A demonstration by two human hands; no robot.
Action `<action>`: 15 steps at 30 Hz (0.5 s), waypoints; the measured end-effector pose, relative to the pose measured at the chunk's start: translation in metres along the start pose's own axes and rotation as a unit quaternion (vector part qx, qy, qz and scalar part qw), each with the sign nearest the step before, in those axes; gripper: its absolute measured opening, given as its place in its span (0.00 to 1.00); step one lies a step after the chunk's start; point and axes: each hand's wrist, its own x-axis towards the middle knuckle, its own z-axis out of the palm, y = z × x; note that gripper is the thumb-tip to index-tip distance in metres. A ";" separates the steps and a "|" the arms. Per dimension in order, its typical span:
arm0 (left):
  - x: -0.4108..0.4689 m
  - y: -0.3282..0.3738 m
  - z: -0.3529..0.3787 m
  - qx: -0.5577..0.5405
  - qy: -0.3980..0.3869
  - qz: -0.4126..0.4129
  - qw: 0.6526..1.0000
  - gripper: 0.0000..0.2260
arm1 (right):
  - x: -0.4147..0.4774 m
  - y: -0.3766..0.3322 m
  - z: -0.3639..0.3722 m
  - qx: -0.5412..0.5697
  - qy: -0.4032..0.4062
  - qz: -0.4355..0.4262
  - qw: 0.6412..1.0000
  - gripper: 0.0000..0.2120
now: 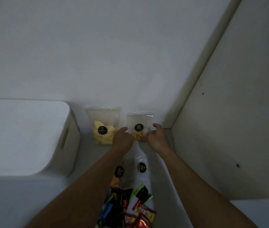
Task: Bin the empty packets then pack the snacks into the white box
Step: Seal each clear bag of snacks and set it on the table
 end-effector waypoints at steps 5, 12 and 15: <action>-0.035 -0.010 -0.022 0.149 -0.067 0.056 0.985 0.15 | -0.054 0.005 0.005 -0.098 -0.063 0.007 0.993 0.27; -0.074 -0.028 -0.055 0.233 -0.115 0.111 0.959 0.12 | -0.119 0.012 0.027 -0.219 -0.108 0.022 0.969 0.06; -0.093 -0.024 -0.075 0.232 -0.112 0.150 0.955 0.13 | -0.141 -0.004 0.029 -0.209 -0.088 -0.002 0.974 0.05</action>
